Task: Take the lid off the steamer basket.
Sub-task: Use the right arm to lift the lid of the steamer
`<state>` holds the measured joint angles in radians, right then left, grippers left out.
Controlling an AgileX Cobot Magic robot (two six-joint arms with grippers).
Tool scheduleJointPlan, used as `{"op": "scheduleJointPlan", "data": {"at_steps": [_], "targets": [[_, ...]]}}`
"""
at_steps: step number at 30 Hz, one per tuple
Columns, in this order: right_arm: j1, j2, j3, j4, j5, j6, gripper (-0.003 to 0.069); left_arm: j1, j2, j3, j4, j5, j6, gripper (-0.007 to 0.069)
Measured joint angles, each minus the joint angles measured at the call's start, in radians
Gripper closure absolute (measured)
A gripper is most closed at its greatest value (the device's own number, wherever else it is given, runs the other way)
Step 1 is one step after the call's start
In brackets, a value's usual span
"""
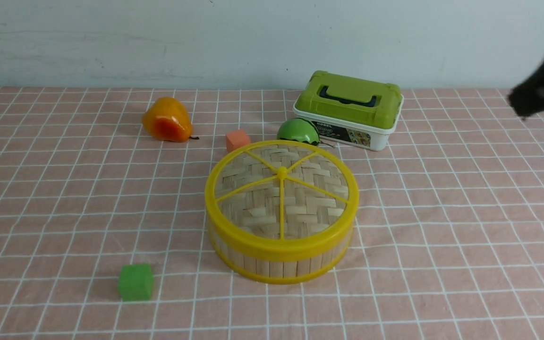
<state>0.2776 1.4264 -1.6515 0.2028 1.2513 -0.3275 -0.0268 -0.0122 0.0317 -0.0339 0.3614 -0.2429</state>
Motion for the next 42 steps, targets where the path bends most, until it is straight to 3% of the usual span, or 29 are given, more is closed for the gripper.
{"op": "scheduleJointPlan", "data": {"at_steps": [5,15,17,26,30,37,42], "targets": [[0.163,0.201,-0.137,-0.142,0.000,0.076,0.0657,0.000,0.000,0.000,0.000,0.000,0.000,0.0385],[0.269,0.528,-0.407,-0.173,0.000,0.181,0.0630,0.000,0.000,0.000,0.000,0.000,0.000,0.0385],[0.270,0.604,-0.463,-0.173,-0.001,0.221,0.0596,0.000,0.000,0.000,0.000,0.000,0.000,0.0385],[0.270,0.754,-0.517,-0.153,-0.093,0.318,0.0270,0.000,0.000,0.000,0.000,0.000,0.000,0.0385],[0.270,0.772,-0.519,-0.104,-0.145,0.319,0.0212,0.000,0.000,0.000,0.000,0.000,0.000,0.0385],[0.270,0.810,-0.520,-0.076,-0.170,0.327,0.0239,0.000,0.000,0.000,0.000,0.000,0.000,0.0385],[0.270,0.831,-0.522,-0.075,-0.162,0.327,0.0344,0.000,0.000,0.000,0.000,0.000,0.000,0.0385]]}}
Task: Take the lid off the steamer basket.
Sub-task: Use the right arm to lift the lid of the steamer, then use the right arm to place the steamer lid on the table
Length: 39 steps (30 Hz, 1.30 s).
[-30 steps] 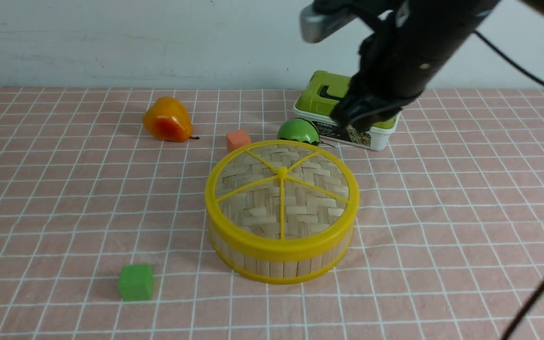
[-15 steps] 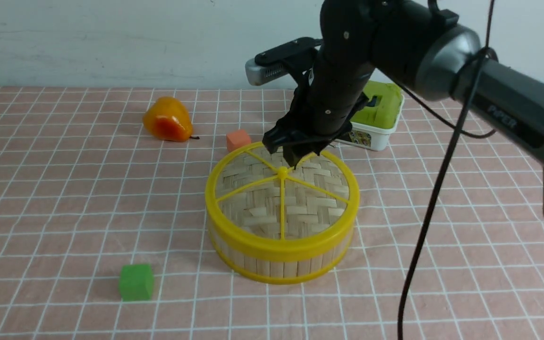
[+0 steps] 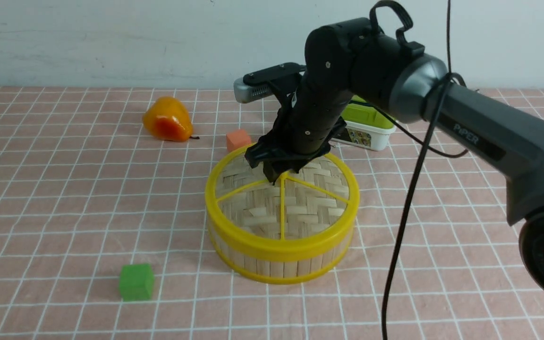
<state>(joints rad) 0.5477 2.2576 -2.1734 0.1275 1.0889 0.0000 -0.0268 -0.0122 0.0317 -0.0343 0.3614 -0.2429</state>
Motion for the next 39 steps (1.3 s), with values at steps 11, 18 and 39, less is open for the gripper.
{"op": "scheduleJointPlan", "data": {"at_steps": [11,18,39], "targets": [[0.000,-0.004,-0.005,0.003,0.019,0.000,0.0581,0.000,0.000,0.000,0.000,0.000,0.000,0.0385],[0.000,-0.062,-0.062,-0.060,0.125,0.000,0.0581,0.000,0.000,0.000,0.000,0.000,0.000,0.0385],[-0.334,-0.502,0.410,-0.185,0.117,-0.019,0.0581,0.000,0.000,0.000,0.000,0.000,0.000,0.0385]]}}
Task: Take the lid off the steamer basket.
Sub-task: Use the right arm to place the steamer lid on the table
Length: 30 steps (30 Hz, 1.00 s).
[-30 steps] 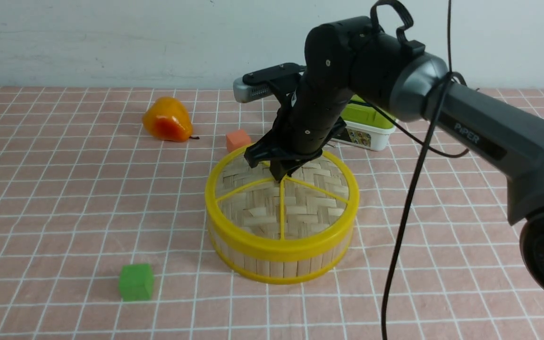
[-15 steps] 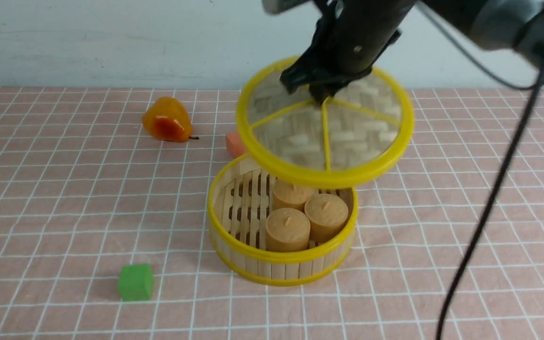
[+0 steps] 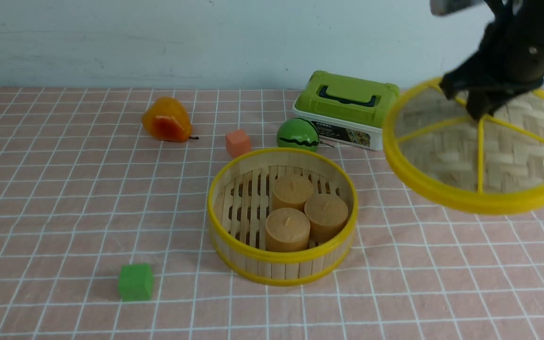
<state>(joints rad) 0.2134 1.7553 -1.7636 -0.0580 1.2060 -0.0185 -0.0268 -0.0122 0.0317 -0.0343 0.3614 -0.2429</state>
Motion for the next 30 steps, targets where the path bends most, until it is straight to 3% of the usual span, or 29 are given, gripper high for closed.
{"op": "scheduleJointPlan", "data": {"at_steps": [7,22,28,30], "targets": [[-0.061,0.059,0.181,0.058,-0.221,0.000,0.0581,0.000,0.000,0.000,0.000,0.000,0.000,0.0385],[-0.062,0.259,0.187,0.063,-0.329,0.003,0.0573,0.000,0.000,0.000,0.000,0.000,0.000,0.0385],[-0.062,0.263,0.187,0.063,-0.334,0.011,0.0480,0.000,0.000,0.000,0.000,0.000,0.000,0.0385],[-0.062,0.258,0.187,0.063,-0.323,0.011,0.0389,0.000,0.000,0.000,0.000,0.000,0.000,0.0385]]}}
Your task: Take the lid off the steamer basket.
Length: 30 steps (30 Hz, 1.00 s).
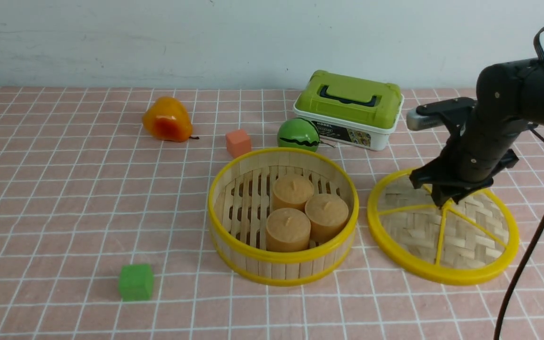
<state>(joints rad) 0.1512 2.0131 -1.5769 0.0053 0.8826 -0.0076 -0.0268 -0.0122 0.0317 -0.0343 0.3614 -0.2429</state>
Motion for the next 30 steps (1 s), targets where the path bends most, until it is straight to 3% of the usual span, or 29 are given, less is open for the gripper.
{"op": "scheduleJointPlan", "data": {"at_steps": [5,9,19,30], "targets": [[0.000,-0.115,0.000,0.011,0.051,-0.012,0.0314,0.000,0.000,0.000,0.000,0.000,0.000,0.0385],[0.000,-0.268,0.002,0.053,0.065,-0.059,0.0334,0.000,0.000,0.000,0.000,0.000,0.000,0.0385],[0.000,-0.942,0.358,0.121,-0.040,-0.125,0.0654,0.000,0.000,0.000,0.000,0.000,0.000,0.0385],[0.000,-1.510,0.712,0.119,-0.098,-0.125,0.0683,0.000,0.000,0.000,0.000,0.000,0.000,0.0385]]}}
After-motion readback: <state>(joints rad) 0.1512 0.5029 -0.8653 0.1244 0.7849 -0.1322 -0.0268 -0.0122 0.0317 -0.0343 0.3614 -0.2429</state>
